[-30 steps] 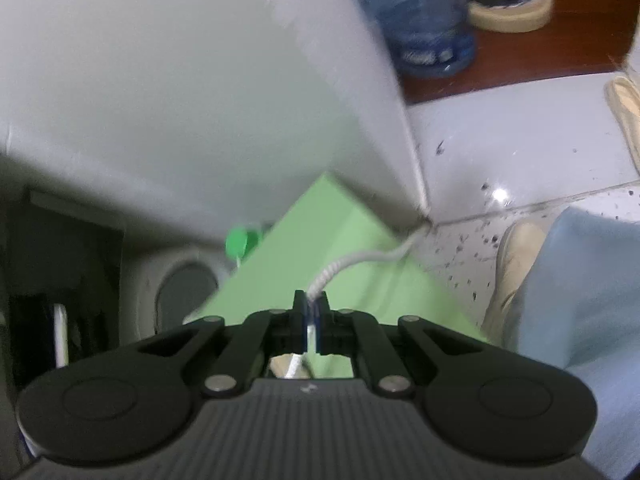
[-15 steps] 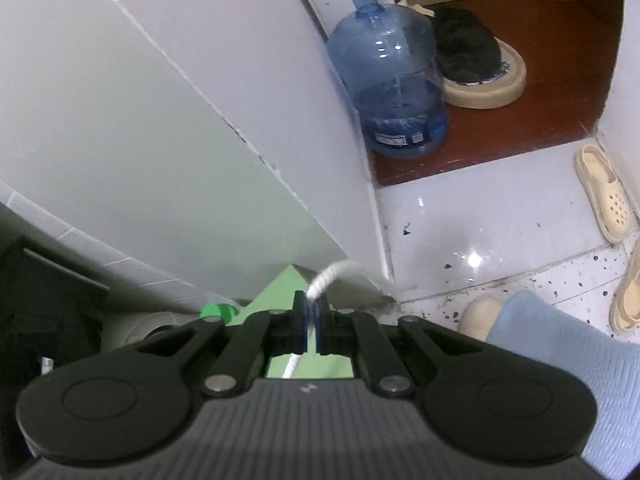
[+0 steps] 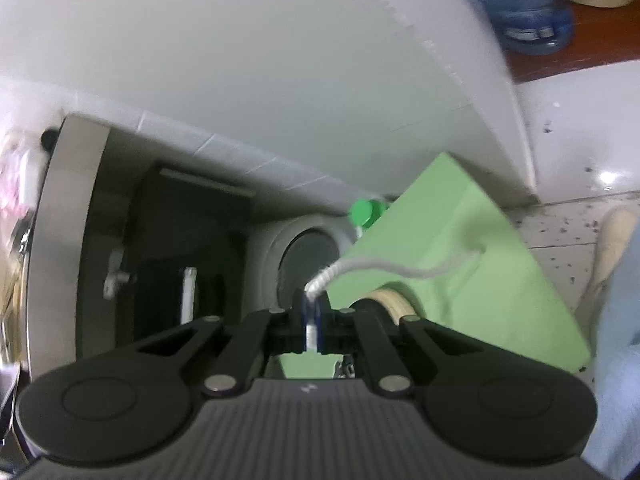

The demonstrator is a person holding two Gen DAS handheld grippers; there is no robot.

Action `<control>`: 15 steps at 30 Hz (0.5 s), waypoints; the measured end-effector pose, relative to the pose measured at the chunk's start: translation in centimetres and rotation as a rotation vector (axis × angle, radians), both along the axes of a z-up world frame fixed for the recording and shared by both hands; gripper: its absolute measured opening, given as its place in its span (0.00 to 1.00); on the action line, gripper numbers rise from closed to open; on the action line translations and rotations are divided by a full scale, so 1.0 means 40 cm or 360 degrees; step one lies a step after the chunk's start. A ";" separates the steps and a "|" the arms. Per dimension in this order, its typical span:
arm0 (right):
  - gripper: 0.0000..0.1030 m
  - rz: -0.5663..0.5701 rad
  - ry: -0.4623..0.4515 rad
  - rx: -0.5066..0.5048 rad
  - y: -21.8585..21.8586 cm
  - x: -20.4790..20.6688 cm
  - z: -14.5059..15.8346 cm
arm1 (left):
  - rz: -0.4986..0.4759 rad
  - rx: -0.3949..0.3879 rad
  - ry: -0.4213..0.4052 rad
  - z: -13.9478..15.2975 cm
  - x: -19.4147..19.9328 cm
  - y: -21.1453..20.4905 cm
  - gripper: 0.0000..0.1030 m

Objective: Lace up shoes with both hands
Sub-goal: 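Open the right tool, dropping the lace end beside the sneaker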

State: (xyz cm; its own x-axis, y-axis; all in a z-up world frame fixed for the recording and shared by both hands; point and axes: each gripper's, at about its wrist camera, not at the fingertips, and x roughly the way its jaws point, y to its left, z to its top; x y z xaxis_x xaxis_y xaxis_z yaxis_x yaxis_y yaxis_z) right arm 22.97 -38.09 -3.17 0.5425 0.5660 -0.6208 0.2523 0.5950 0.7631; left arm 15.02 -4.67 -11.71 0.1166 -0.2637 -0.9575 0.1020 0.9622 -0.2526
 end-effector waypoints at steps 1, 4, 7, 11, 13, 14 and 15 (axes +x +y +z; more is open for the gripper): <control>0.08 0.0024 0.0032 -0.0032 0.001 0.007 -0.009 | 0.0003 -0.0005 0.0003 -0.001 0.000 0.003 0.02; 0.11 0.0071 0.0174 -0.0161 0.000 0.020 -0.041 | 0.0015 -0.0015 0.0012 -0.002 0.001 0.006 0.02; 0.28 0.0080 0.0284 -0.0292 0.001 0.008 -0.068 | 0.0018 -0.0011 0.0013 0.001 0.002 0.005 0.02; 0.51 0.0096 0.0297 -0.0358 0.013 -0.022 -0.064 | 0.0016 -0.0018 0.0015 0.009 0.001 0.006 0.03; 0.73 0.0098 0.0309 -0.0348 0.017 -0.036 -0.061 | 0.0019 -0.0021 0.0010 0.015 0.000 0.007 0.03; 0.76 0.0085 0.0322 -0.0330 0.015 -0.045 -0.063 | 0.0020 -0.0023 0.0003 0.019 -0.001 0.008 0.03; 0.80 0.0074 0.0334 -0.0313 0.015 -0.050 -0.066 | 0.0020 -0.0026 -0.0003 0.023 -0.002 0.009 0.03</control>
State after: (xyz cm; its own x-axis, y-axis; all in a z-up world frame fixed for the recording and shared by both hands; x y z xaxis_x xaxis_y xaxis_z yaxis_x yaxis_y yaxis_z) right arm 20.98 -37.49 -5.82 0.3669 0.4450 -0.8169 0.3618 0.7408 0.5660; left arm 14.94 -4.31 -10.77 0.1220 -0.2776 -0.9529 0.0904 0.9592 -0.2679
